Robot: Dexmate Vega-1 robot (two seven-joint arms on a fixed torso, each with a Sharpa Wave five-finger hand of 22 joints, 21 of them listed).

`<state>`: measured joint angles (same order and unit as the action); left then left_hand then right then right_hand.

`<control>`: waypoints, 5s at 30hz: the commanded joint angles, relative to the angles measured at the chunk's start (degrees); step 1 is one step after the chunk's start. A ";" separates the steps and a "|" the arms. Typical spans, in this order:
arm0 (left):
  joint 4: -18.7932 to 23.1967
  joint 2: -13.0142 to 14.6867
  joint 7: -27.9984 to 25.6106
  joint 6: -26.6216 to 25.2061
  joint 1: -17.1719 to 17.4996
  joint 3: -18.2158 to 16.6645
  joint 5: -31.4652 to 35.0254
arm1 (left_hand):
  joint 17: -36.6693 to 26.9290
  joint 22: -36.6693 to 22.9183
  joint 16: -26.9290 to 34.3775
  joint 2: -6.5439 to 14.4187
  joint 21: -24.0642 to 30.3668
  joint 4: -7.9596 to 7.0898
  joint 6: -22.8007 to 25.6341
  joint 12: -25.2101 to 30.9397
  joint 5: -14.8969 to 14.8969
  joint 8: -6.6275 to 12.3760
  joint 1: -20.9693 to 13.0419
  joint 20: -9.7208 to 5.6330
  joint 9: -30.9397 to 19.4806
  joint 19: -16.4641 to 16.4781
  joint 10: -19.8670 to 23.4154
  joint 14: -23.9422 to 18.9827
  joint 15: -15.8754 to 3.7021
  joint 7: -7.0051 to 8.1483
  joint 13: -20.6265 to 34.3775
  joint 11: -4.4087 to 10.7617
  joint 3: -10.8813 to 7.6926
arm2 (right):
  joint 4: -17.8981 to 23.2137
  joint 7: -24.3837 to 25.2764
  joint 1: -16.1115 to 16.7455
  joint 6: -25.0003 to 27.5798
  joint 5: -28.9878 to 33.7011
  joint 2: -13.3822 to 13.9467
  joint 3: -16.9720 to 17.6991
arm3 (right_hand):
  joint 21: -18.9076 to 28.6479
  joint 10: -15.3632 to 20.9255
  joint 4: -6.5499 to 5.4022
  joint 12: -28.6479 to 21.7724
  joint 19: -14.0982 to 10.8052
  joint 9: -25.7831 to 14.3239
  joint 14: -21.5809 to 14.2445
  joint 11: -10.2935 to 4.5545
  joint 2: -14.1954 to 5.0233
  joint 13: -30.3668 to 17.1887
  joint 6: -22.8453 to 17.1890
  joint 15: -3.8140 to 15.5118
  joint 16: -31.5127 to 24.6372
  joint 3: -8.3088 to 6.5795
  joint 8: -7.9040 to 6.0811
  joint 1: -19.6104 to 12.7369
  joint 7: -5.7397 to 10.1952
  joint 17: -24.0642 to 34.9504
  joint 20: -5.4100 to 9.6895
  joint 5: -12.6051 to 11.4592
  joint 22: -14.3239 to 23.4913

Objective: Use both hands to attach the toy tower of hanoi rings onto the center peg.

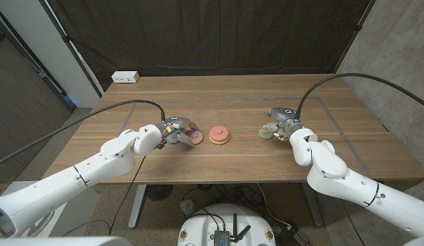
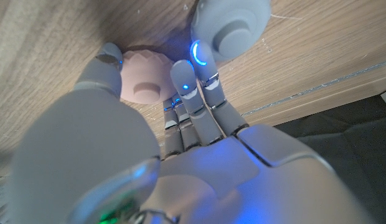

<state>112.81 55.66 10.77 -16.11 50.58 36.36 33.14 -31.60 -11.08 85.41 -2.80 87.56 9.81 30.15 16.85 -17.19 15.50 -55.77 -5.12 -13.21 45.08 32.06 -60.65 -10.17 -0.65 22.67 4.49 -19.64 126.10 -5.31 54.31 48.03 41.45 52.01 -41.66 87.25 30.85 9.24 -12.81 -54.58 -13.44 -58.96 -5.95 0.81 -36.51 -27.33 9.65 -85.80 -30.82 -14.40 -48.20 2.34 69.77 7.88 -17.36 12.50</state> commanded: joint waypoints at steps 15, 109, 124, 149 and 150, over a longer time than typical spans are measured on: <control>1.46 0.23 -1.26 -1.17 -0.23 -1.05 -0.46 | -2.23 -0.10 0.86 1.46 0.83 -0.20 2.83 0.94 -0.35 1.49 -1.97 -6.92 -1.40 1.36 7.01 -0.61 -2.25 0.34 2.15 4.16 -1.29 | -0.13 0.44 -0.58 0.32 -0.14 -0.12 -0.31 | 0.36 0.58 0.03 0.21 0.35 -0.24 0.33 -0.11 0.03 -0.40 -0.61 2.77 -0.05 -0.64 0.18 0.62 0.10 0.23 4.56 -0.10 0.12; -0.41 -4.13 7.66 10.22 -11.15 0.72 -3.85 | -5.05 0.10 -0.54 0.81 0.34 -0.37 5.39 -1.04 -0.08 0.53 -0.03 -6.97 -2.02 2.32 10.47 -1.58 -2.28 0.12 5.98 4.15 -1.68 | -0.10 0.99 -1.58 1.81 -2.26 0.37 0.29 | 0.57 1.23 0.12 0.57 0.31 -0.30 0.44 -0.11 -0.08 -0.71 -1.40 2.79 -0.08 -0.99 0.37 1.03 -0.23 0.18 4.54 -0.06 0.04; -2.81 -6.28 9.73 11.40 -13.09 3.02 -2.47 | -5.04 0.09 -0.74 0.75 0.34 -0.37 5.18 -1.47 -0.06 0.04 0.00 -6.95 -1.98 2.33 10.52 -1.64 -2.28 0.09 5.88 4.19 -1.72 | -0.28 1.79 -1.71 1.51 -3.34 0.82 0.44 | 0.57 1.20 0.13 0.65 0.33 -0.31 0.34 -0.15 -0.08 -0.77 -1.41 2.78 -0.20 -1.05 0.45 1.08 -0.21 0.28 4.55 -0.08 0.02; -6.10 -8.94 8.84 12.19 -13.70 5.22 -0.93 | -6.75 -0.18 -0.15 0.75 0.75 -0.38 4.80 -2.99 -0.04 -1.55 0.16 -7.00 -1.83 3.38 9.98 -2.96 -2.25 0.40 5.47 4.21 -1.90 | -0.14 2.14 -1.80 1.61 -4.34 1.55 0.41 | 0.60 1.39 0.15 0.67 0.34 -0.32 0.49 -0.07 -0.07 -0.86 -1.47 2.79 -0.01 -1.11 0.55 1.17 -0.22 0.12 4.55 -0.09 0.00; -6.18 -8.99 8.89 12.22 -13.73 5.27 -1.01 | -6.77 -0.17 -0.16 0.76 0.74 -0.38 4.82 -2.99 -0.03 -1.57 0.16 -7.00 -1.83 3.37 9.98 -2.97 -2.25 0.40 5.49 4.20 -1.91 | -0.15 2.25 -1.74 1.42 -4.49 1.63 0.49 | 0.61 1.40 0.15 0.68 0.34 -0.32 0.45 -0.12 -0.07 -0.87 -1.50 2.79 -0.05 -1.12 0.55 1.18 -0.17 0.16 4.54 -0.09 0.02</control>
<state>108.04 47.73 19.64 -4.22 37.26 40.76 32.05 -38.11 -11.08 85.15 -2.65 87.93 10.19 34.85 13.97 -16.97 14.16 -55.59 -5.97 -14.15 47.97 36.33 -63.27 -11.57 -0.62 27.38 3.11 -20.17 125.86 -3.31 52.59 49.59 37.45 53.31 -41.22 87.47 31.75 9.49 -12.42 -54.38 -13.43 -58.56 -5.83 0.66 -37.33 -28.35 9.42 -85.80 -31.53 -13.96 -46.69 1.93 69.75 8.08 -17.36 12.31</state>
